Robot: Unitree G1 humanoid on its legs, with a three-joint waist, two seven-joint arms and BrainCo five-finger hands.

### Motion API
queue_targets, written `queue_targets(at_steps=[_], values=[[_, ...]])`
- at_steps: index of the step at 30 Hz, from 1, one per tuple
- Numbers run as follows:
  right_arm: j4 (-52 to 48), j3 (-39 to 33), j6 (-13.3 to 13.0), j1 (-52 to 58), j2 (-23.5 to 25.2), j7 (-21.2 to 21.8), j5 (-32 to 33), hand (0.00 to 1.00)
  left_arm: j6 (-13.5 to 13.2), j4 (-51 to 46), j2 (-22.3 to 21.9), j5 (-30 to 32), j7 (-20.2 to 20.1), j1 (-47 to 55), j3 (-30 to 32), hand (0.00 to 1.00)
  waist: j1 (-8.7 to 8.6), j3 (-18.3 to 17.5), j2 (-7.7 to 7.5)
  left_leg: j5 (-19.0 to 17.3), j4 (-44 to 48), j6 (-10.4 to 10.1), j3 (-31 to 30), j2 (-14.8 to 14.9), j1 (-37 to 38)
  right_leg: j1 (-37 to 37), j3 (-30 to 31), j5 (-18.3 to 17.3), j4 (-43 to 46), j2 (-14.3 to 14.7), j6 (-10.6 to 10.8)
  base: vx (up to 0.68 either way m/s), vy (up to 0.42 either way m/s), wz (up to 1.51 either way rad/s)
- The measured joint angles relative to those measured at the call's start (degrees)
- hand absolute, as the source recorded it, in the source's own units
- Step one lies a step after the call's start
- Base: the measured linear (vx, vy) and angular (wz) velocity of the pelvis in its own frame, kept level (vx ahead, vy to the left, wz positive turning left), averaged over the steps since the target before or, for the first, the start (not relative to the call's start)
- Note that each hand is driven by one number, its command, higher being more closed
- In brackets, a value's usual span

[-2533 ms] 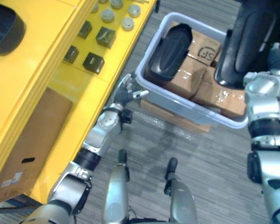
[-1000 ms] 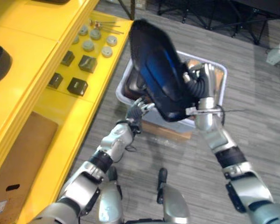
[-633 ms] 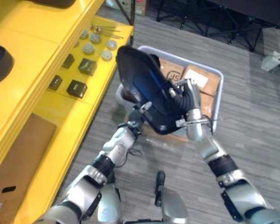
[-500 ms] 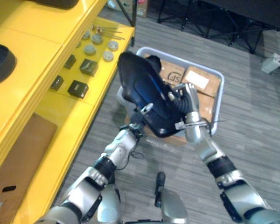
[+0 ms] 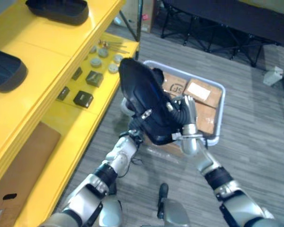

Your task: Walk over and take plastic housings, then place them on the shelf

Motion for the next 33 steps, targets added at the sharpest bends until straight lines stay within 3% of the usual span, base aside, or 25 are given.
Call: queue_targets(at_steps=[5,7,10,12,16,19,24,29,33], values=[[-4.8,-0.5,-0.9,3.3,0.4,0.2,11.0,0.00,-0.3,-7.3,-0.1,10.7,5.2,2.2,0.8,1.00,0.00,-2.0,0.29,0.5,-2.3,0.1,0.0,-0.7,1.5,0.9,-0.4,-0.4,-0.7,-0.6,0.4,0.03,0.014,0.04],[-6.3,-2.3,-1.8,5.7,1.3,2.0,17.3,0.00,1.4,-11.5,-0.1,21.2,8.9,2.6,1.8,1.00,0.15,-3.9,0.28,0.7,-3.4,0.1,0.1,-0.9,2.6,2.0,-0.5,-0.4,-1.7,-0.6,0.5,0.08,0.006,0.01],[-7.9,-4.0,-2.9,6.4,2.1,4.2,20.3,0.00,3.1,-14.8,-0.1,27.4,10.6,2.6,3.1,1.00,0.04,-4.5,0.44,0.7,-4.2,0.1,0.3,-1.1,4.2,3.5,-0.6,-0.4,-2.5,-0.7,0.6,0.05,0.002,-0.02],[-10.5,-5.4,-5.3,6.8,2.1,8.9,25.6,0.00,4.1,-19.4,-0.1,34.8,12.0,2.6,5.2,1.00,-0.27,-5.4,0.47,0.7,-5.0,0.0,0.5,-1.2,5.0,4.2,-0.5,-0.3,-3.3,-0.6,0.7,0.01,0.003,-0.02],[-14.7,-7.6,-7.1,6.8,2.1,14.6,28.9,0.00,5.1,-22.6,0.0,46.5,15.1,2.6,8.5,1.00,-0.66,-7.4,0.45,0.7,-5.7,0.0,1.0,-1.1,6.3,5.1,-0.2,-0.1,-4.1,-0.4,0.9,0.02,-0.003,-0.07],[-21.5,-10.2,-7.6,6.8,1.4,25.5,36.8,0.00,5.1,-22.6,0.1,59.9,19.6,2.6,14.2,1.00,-1.14,-7.6,0.46,0.5,-6.0,-0.1,1.9,-1.1,8.4,6.4,0.4,-0.1,-4.0,-0.3,0.9,-0.02,0.002,-0.15],[-25.3,-17.0,-7.5,6.9,-0.9,29.7,42.1,0.00,5.0,-23.3,1.1,67.6,24.5,4.2,20.2,1.00,-1.60,-9.4,0.83,0.5,-6.1,-0.1,2.4,-1.0,8.6,6.1,0.7,-0.3,-3.9,-0.3,0.8,-0.05,0.007,-0.08],[-30.4,-25.4,-7.5,13.2,-1.6,40.8,59.5,0.00,5.0,-23.5,1.9,72.8,32.0,9.5,27.0,1.00,-2.84,-11.7,1.81,0.5,-6.4,-0.2,3.7,-0.8,9.4,5.8,2.0,-0.3,-3.6,-0.1,0.8,-0.01,0.001,-0.11],[-31.1,-28.5,-7.8,19.8,-0.6,43.8,62.0,0.00,3.4,-23.2,1.9,72.8,36.8,11.5,30.5,1.00,-4.06,-12.0,1.98,0.5,-6.5,-0.2,4.3,-0.8,9.4,5.5,2.7,-0.6,-3.7,0.0,0.5,-0.04,0.006,-0.07]])
